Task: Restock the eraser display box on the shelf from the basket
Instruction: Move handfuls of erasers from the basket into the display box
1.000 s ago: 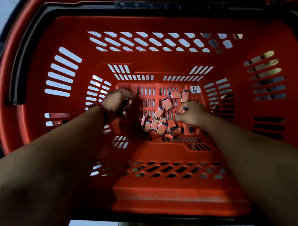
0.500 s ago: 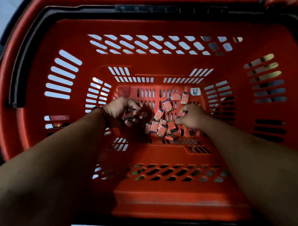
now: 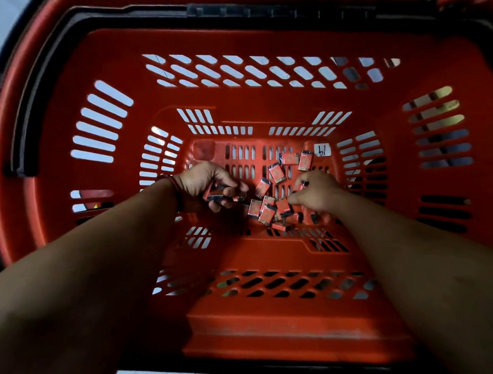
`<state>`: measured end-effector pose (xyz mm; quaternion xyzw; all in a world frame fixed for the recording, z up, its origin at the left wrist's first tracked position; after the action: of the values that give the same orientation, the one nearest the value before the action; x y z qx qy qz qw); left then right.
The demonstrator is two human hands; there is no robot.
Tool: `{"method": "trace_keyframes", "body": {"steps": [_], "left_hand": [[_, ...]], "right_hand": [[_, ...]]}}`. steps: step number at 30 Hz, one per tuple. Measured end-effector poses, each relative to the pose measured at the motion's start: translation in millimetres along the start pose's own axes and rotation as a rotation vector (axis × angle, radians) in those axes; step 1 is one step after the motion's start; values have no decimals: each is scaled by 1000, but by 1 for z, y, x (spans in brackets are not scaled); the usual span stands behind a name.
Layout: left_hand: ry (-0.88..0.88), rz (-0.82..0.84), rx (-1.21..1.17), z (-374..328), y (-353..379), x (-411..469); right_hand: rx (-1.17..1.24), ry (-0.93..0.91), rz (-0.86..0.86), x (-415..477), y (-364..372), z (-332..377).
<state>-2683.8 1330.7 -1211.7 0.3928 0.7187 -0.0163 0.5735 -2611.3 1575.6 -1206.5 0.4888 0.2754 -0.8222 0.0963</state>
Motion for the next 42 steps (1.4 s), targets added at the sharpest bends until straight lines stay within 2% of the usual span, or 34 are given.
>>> {"method": "trace_keyframes", "body": {"steps": [7, 9, 11, 14, 16, 22, 27, 32, 36, 42], "left_hand": [[40, -138, 123, 4, -7, 5], [-6, -185, 222, 8, -10, 9], [-84, -307, 356, 11, -12, 15], [-192, -471, 496, 11, -9, 16], [-238, -509, 544, 11, -5, 16], [-243, -371, 874, 7, 19, 29], [-251, -459, 1057, 19, 17, 48], [-225, -408, 967, 21, 3, 44], [-228, -358, 1003, 19, 2, 41], [-208, -351, 953, 6, 18, 24]], "right_hand": [[10, -41, 27, -1, 0, 3], [-1, -34, 74, -1, 2, 1], [-30, -31, 80, 1, 5, 1], [-76, -25, -18, 1, 9, 5], [-74, -29, -51, 1, 13, 10], [-148, -29, 22, -4, 30, 14], [-286, -61, 25, -6, 37, 13], [-301, -46, -17, -2, 44, 12], [-297, -57, -23, 0, 44, 14], [-247, -84, 22, -1, 37, 9]]}}
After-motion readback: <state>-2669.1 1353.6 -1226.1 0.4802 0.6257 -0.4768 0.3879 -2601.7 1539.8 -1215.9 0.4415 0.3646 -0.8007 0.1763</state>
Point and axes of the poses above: each hand's wrist, its own x-axis towards the middle knuckle, its own y-axis out of the palm, z = x × y, the point moved 1 cm from there along x, towards the middle knuckle, and after that the axes turned 9 degrees about x, right-handed, at the moved point
